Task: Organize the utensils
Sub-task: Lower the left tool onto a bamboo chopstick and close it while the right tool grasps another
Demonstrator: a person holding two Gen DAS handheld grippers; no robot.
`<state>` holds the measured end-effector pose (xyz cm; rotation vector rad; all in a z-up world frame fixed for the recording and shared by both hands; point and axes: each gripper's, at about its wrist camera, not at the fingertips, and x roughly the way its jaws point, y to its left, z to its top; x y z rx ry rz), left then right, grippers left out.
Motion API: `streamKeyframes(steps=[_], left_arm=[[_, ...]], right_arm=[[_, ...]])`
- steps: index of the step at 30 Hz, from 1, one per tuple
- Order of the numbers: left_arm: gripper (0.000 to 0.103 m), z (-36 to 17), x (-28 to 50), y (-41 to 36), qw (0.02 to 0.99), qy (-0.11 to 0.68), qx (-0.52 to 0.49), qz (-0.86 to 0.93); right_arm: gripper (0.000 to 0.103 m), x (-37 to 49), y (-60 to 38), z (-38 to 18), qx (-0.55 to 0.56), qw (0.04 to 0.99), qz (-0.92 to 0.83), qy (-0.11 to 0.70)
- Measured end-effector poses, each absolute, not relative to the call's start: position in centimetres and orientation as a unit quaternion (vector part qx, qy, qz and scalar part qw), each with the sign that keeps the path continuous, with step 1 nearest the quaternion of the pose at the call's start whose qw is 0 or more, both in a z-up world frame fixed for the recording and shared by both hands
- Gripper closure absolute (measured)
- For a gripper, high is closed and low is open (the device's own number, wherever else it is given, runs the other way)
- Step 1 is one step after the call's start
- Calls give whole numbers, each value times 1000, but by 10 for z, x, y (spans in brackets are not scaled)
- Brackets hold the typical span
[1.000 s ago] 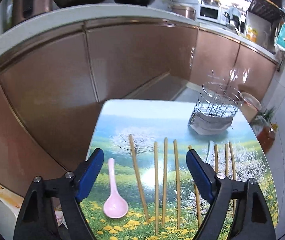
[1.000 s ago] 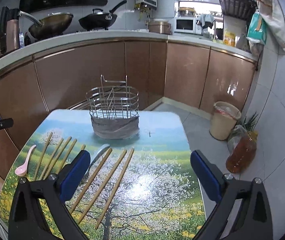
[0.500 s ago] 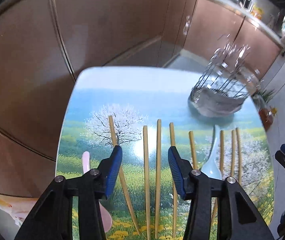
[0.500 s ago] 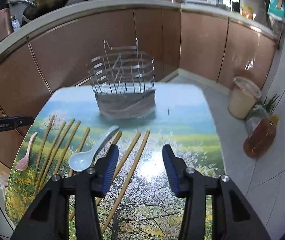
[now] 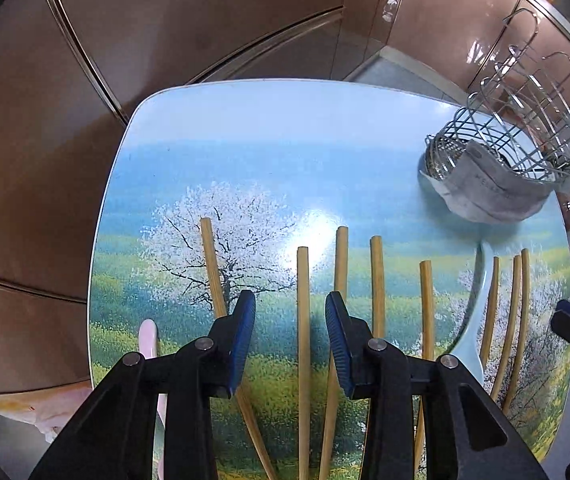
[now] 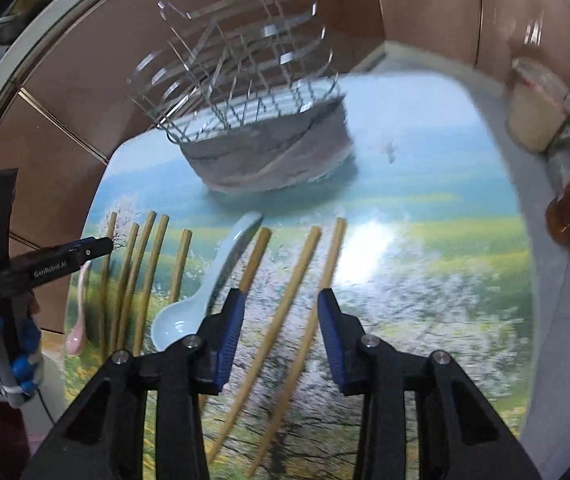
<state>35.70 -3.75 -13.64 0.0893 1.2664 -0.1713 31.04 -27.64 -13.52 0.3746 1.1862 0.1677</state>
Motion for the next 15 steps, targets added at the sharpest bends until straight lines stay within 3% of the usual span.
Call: streamKeyframes(steps=[7, 15], left_arm=[[67, -146, 369, -36, 795, 600, 41, -81], [67, -162, 377, -32, 785, 612, 37, -88]], right_arm=[[68, 323, -267, -146, 168, 797, 69, 576], [76, 336, -260, -158, 155, 787, 61, 594]])
